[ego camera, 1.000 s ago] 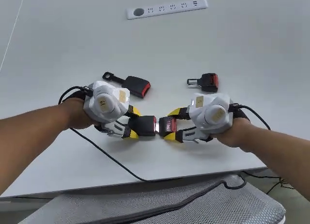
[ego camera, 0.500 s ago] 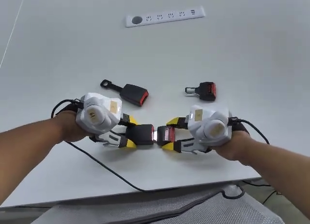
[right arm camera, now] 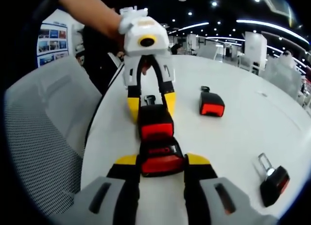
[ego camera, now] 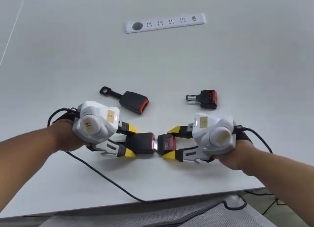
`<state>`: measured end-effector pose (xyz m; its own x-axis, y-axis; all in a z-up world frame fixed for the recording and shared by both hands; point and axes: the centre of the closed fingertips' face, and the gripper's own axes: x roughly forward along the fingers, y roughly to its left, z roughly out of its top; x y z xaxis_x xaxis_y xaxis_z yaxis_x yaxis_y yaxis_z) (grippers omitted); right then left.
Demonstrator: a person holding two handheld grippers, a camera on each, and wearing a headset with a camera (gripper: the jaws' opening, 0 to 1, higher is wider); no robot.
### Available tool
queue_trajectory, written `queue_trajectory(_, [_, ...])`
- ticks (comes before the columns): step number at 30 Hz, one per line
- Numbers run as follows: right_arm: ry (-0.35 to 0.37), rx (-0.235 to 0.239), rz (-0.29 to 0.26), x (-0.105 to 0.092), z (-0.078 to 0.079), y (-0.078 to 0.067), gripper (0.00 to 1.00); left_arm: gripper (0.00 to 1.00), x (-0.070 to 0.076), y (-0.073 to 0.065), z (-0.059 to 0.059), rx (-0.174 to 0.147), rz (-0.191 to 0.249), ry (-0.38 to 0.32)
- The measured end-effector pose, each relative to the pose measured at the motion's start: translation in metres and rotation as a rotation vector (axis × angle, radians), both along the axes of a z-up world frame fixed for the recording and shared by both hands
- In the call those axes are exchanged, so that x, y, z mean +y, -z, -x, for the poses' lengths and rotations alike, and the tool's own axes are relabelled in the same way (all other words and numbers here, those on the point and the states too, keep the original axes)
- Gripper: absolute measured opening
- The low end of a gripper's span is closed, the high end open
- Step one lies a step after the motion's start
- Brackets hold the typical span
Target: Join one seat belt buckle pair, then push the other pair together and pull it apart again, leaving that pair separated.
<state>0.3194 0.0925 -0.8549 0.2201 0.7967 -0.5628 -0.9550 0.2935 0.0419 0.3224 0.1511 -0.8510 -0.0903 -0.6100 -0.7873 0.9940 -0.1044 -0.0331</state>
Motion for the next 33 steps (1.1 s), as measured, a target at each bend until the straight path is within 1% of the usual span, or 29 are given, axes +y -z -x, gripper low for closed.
queue_trajectory(3, [0.003, -0.002, 0.003, 0.0002, 0.0006, -0.0006, 0.33, 0.33, -0.0004, -0.0005, 0.0004, 0.002, 0.005, -0.001])
queue_trajectory(5, [-0.006, -0.004, 0.016, 0.0, 0.0005, -0.0001, 0.33, 0.33, -0.0011, -0.0009, 0.001, -0.002, -0.013, 0.015])
queue_trajectory(7, [-0.008, -0.004, 0.013, -0.0001, 0.0011, -0.0007, 0.33, 0.33, 0.0009, -0.0004, 0.0002, -0.002, -0.016, 0.015])
queue_trajectory(10, [0.004, -0.002, 0.004, -0.0001, 0.0012, -0.0008, 0.33, 0.33, 0.0015, -0.0005, 0.0002, 0.001, -0.007, 0.001])
queue_trajectory(17, [0.013, 0.002, -0.001, -0.0005, 0.0011, -0.0006, 0.33, 0.33, 0.0023, 0.0017, -0.0022, 0.007, -0.003, -0.01])
queue_trajectory(21, [0.021, 0.004, -0.007, -0.0005, 0.0015, -0.0005, 0.34, 0.33, 0.0021, 0.0019, -0.0025, 0.006, 0.001, -0.022])
queue_trajectory(22, [0.02, 0.001, -0.004, -0.0004, 0.0015, -0.0005, 0.34, 0.33, 0.0022, 0.0018, -0.002, 0.001, 0.003, -0.024])
queue_trajectory(24, [0.023, 0.004, -0.006, -0.0001, 0.0014, -0.0005, 0.34, 0.34, 0.0022, 0.0023, -0.004, 0.003, 0.004, -0.043])
queue_trajectory(26, [0.024, -0.005, 0.0, 0.0009, 0.002, -0.0005, 0.35, 0.34, 0.0029, 0.0019, -0.0041, -0.003, 0.001, -0.046])
queue_trajectory(27, [0.033, 0.009, -0.006, 0.0011, 0.002, -0.0007, 0.35, 0.34, 0.0029, 0.0025, -0.0044, 0.0, -0.002, -0.053])
queue_trajectory(29, [0.023, -0.009, 0.012, 0.0017, 0.0017, -0.0008, 0.36, 0.34, 0.0018, 0.0028, -0.0038, -0.007, -0.015, -0.043])
queue_trajectory(30, [0.031, 0.006, 0.016, 0.0021, 0.0011, -0.0011, 0.36, 0.34, 0.0017, 0.003, -0.0041, -0.005, -0.022, -0.05])
queue_trajectory(31, [0.033, 0.011, 0.018, 0.0023, 0.001, -0.0018, 0.36, 0.34, 0.0024, 0.0038, -0.0041, -0.004, -0.026, -0.057])
queue_trajectory(32, [0.026, -0.002, 0.032, 0.0019, 0.0018, -0.0019, 0.36, 0.34, 0.0026, 0.0042, -0.0039, -0.006, -0.028, -0.061])
queue_trajectory(33, [0.027, -0.002, 0.034, 0.002, 0.0022, -0.002, 0.37, 0.34, 0.0025, 0.0045, -0.0034, -0.004, -0.033, -0.071])
